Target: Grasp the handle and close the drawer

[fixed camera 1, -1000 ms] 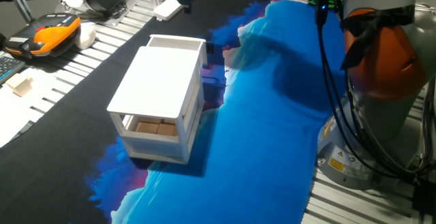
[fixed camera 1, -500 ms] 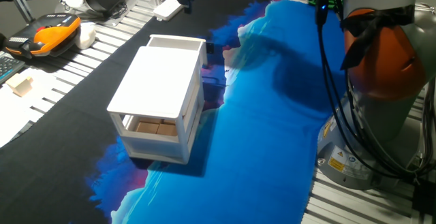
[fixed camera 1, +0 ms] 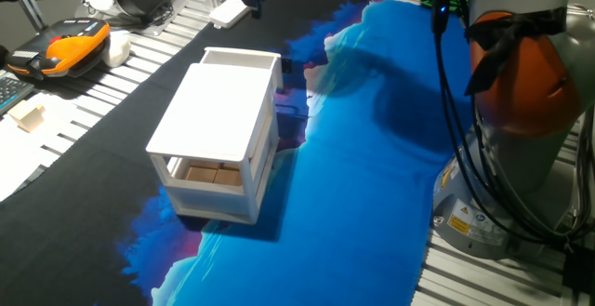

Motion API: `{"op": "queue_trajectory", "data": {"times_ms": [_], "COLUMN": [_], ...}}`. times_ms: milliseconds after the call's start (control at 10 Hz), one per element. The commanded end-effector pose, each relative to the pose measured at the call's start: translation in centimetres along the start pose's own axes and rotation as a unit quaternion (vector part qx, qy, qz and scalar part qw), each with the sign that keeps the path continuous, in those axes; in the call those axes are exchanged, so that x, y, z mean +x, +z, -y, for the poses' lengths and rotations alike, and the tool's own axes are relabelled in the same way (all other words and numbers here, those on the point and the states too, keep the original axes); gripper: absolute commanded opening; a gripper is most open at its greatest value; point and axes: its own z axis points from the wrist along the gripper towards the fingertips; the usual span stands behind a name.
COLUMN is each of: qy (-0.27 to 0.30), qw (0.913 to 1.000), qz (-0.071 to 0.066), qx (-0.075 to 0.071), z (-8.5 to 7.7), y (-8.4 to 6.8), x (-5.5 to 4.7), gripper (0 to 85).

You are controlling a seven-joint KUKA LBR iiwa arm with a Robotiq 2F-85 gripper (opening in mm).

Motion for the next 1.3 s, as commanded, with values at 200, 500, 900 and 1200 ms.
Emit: {"op": "queue_trajectory", "data": {"times_ms": [200, 500, 900, 1200], "qy": [-0.001, 0.004, 0.016, 0.021], "qw": [1.0, 1.0, 0.9998, 0.9997], "qz": [0.001, 0.004, 0.01, 0.011], "qx": [-0.002, -0.007, -0.007, -0.007], "z": [0.0, 0.0, 0.0, 0.0], "y": [-0.01, -0.01, -0.01, -0.01], "x": [0.0, 0.0, 0.0, 0.0], "gripper": [0.0, 0.0, 0.0, 0.0]}}
